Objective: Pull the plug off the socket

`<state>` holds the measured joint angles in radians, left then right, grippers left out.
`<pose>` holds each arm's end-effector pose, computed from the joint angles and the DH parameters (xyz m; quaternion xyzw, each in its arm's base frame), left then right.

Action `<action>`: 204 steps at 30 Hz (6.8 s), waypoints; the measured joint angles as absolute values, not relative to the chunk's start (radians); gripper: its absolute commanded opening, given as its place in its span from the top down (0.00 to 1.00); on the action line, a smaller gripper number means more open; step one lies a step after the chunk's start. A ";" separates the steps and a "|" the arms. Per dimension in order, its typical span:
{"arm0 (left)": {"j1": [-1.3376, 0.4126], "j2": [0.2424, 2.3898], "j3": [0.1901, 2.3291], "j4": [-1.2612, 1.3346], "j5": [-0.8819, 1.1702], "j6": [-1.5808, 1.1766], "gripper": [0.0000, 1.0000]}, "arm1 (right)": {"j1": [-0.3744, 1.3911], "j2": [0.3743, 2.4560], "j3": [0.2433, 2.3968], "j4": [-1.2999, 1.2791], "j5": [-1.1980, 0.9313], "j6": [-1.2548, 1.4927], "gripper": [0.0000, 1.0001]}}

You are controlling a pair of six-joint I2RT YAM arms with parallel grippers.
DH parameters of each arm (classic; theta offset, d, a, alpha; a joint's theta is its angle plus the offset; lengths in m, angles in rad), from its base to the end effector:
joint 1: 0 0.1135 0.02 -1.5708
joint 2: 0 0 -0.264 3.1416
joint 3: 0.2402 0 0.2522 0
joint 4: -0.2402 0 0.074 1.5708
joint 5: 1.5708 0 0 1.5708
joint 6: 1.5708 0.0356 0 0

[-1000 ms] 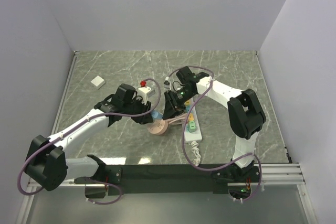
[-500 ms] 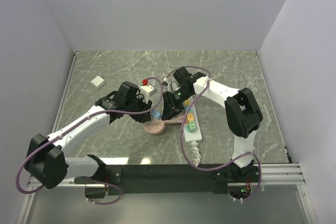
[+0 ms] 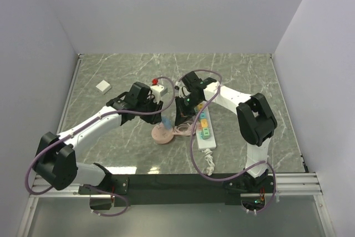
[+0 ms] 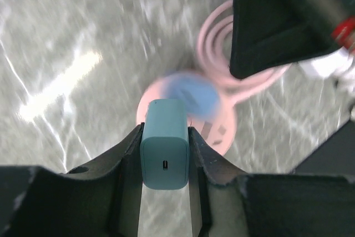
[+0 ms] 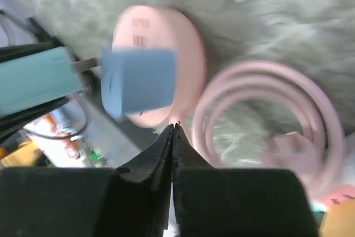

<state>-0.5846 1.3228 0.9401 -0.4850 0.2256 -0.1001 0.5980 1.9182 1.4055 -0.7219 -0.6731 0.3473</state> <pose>0.2250 -0.1585 0.2507 0.2614 0.8963 -0.2144 0.2868 0.3068 0.2359 0.1977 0.1712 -0.9164 -0.3618 0.0076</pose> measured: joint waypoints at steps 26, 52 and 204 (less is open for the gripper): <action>0.158 1.850 1.305 -0.340 0.122 -0.474 1.00 | 0.654 1.705 1.346 -0.559 -0.453 0.514 0.43; 0.352 1.862 1.218 -0.303 0.401 -0.664 0.08 | 0.894 1.859 1.520 -0.750 -0.069 0.375 0.29; 0.224 1.744 1.020 -0.332 -0.045 -0.679 1.00 | 0.722 1.599 1.241 -0.571 -0.179 0.611 0.27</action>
<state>0.2237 1.7443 1.0203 -0.3321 -0.0452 -0.6788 0.7216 1.5993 1.2411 -0.5709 -0.1791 0.6109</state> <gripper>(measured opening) 0.013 0.675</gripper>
